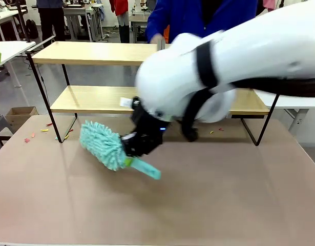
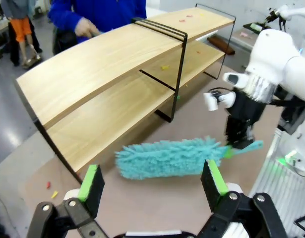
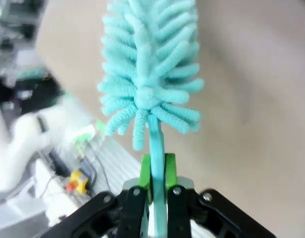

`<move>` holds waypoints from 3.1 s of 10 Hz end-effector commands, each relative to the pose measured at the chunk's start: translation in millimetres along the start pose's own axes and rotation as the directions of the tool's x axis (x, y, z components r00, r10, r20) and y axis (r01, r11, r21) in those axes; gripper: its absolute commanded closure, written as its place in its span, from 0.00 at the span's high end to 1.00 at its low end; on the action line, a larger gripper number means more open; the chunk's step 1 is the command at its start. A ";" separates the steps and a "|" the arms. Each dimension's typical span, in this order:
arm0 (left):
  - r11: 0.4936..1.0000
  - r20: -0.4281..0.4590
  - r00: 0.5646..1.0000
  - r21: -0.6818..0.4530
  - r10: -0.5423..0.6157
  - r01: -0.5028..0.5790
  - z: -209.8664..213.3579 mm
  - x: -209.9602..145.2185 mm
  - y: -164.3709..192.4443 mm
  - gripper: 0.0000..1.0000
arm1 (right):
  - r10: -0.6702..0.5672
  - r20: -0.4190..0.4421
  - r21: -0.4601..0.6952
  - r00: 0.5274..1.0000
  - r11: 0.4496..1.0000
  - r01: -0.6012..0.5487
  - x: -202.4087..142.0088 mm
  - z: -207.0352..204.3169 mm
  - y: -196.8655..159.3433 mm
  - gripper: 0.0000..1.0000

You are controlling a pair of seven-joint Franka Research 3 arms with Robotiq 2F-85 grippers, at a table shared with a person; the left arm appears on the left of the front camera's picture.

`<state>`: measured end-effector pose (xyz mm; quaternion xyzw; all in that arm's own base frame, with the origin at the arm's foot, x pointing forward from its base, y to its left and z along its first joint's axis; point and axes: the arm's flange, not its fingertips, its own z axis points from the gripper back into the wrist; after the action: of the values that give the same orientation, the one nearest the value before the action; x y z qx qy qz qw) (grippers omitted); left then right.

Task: Clean the shelves.
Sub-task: Clean a randomly selected level of the Shelf with the Duster.

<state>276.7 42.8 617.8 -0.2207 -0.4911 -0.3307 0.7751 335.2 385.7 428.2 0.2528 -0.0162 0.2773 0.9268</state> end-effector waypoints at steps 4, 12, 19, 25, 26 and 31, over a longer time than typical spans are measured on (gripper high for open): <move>1.000 0.007 1.000 -0.013 -0.007 0.007 -1.4 -1.3 0.8 1.00 | 0.108 0.208 0.134 0.972 0.981 -0.138 -133.0 121.2 -48.5 0.12; 1.000 0.007 1.000 -0.013 -0.007 0.007 -1.4 -1.3 0.8 1.00 | 0.147 0.384 0.175 0.912 0.958 -0.228 -138.3 175.7 -39.9 0.12; 1.000 0.007 1.000 -0.013 -0.007 0.007 -1.4 -1.3 0.8 1.00 | 0.184 0.155 0.120 0.971 0.972 -0.204 -71.3 107.4 -6.8 0.12; 1.000 0.007 1.000 -0.013 -0.007 0.007 -1.4 -1.3 0.8 1.00 | 0.192 -0.020 0.077 0.981 0.979 -0.190 -7.7 3.3 23.6 0.12; 1.000 0.007 1.000 -0.013 -0.007 0.007 -1.4 -1.3 0.8 1.00 | 0.184 -0.026 0.020 0.983 0.983 -0.183 7.0 5.3 23.8 0.12; 1.000 0.007 1.000 -0.013 -0.007 0.007 -1.4 -1.3 0.8 1.00 | 0.003 0.106 -0.184 0.994 0.983 0.016 69.6 -55.1 43.6 0.12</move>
<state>276.7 42.6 617.5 -0.2208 -0.4907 -0.3307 0.7753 357.2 455.3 409.9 0.2004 -0.0599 0.3054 0.9290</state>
